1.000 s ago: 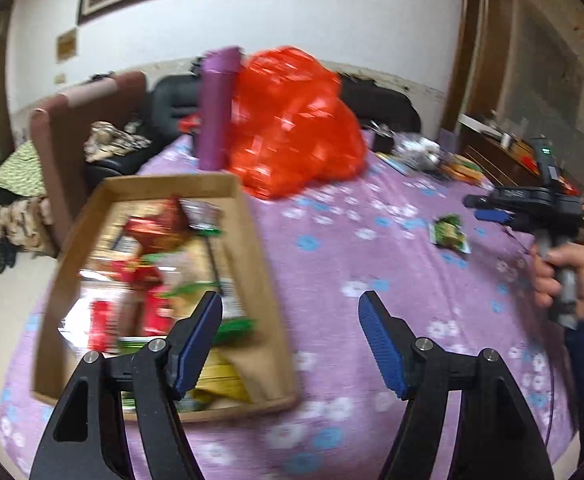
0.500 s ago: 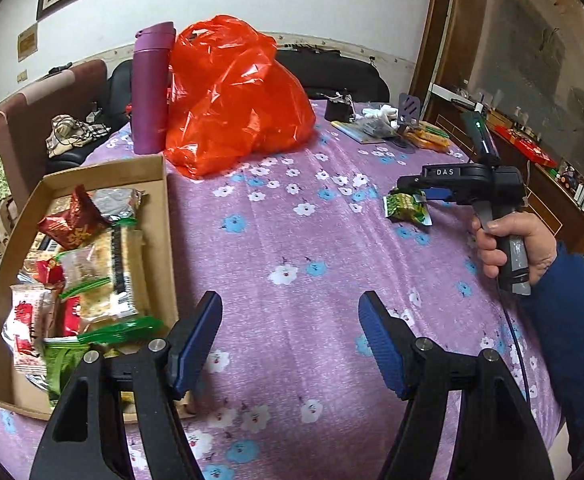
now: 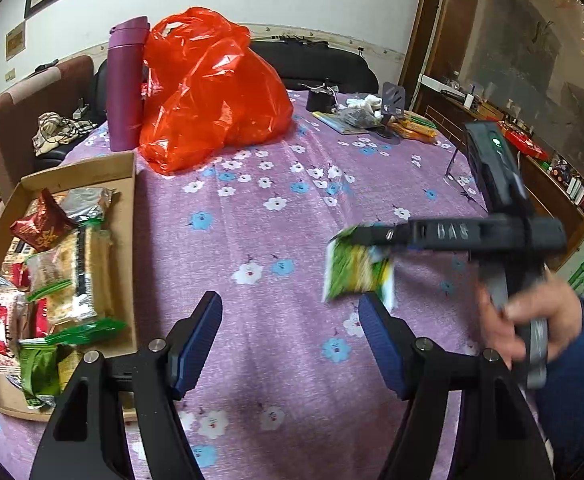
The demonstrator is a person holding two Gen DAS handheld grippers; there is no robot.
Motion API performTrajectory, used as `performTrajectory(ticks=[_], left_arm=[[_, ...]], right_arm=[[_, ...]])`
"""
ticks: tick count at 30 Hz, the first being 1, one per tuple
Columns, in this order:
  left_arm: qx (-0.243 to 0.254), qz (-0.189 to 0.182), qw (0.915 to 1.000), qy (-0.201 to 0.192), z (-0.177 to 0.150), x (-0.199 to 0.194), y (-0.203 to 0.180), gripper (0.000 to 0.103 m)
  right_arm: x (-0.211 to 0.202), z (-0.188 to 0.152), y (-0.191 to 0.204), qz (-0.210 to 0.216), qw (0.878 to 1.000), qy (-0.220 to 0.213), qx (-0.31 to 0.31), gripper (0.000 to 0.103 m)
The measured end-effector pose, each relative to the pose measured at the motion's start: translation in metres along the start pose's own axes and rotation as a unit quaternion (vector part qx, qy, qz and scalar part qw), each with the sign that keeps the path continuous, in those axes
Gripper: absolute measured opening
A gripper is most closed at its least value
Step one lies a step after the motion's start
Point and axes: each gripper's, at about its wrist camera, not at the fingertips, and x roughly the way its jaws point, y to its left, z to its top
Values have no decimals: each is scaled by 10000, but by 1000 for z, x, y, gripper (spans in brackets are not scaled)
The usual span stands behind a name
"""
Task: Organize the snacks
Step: 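Grasp the green snack packet on the table with the right gripper, then grasp the green pea bag with the left gripper while the right holds its packet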
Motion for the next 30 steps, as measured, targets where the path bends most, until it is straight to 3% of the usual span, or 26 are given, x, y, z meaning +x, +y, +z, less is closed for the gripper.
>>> performTrajectory(ticks=[2,5,7,16,24,26,30], left_arm=[[-6,-5,10000,66,0,4,-4,70],[2,34,9998,179,3,14,-12,70],[45,62,9997,232,6,24,-19,70],[264,209,9980,528,11,70,-47,70],[313,332,9965,702,12,96,-49,70],[379,411,9959,711,11,99,-51,66],[594,425,9954,625,9,96,-59,40]], right_arm=[[-9,-5,3,198,9994,-261,76,48],[-27,-5,-5,54,9971,-755,97,48],[-28,-8,-17,186,9966,-759,266,48],[-35,-8,-25,46,9952,-945,240,48],[-39,-10,-27,59,9949,-976,253,48],[-38,-9,-27,47,9948,-985,245,48],[-37,-10,-26,18,9947,-999,240,48]])
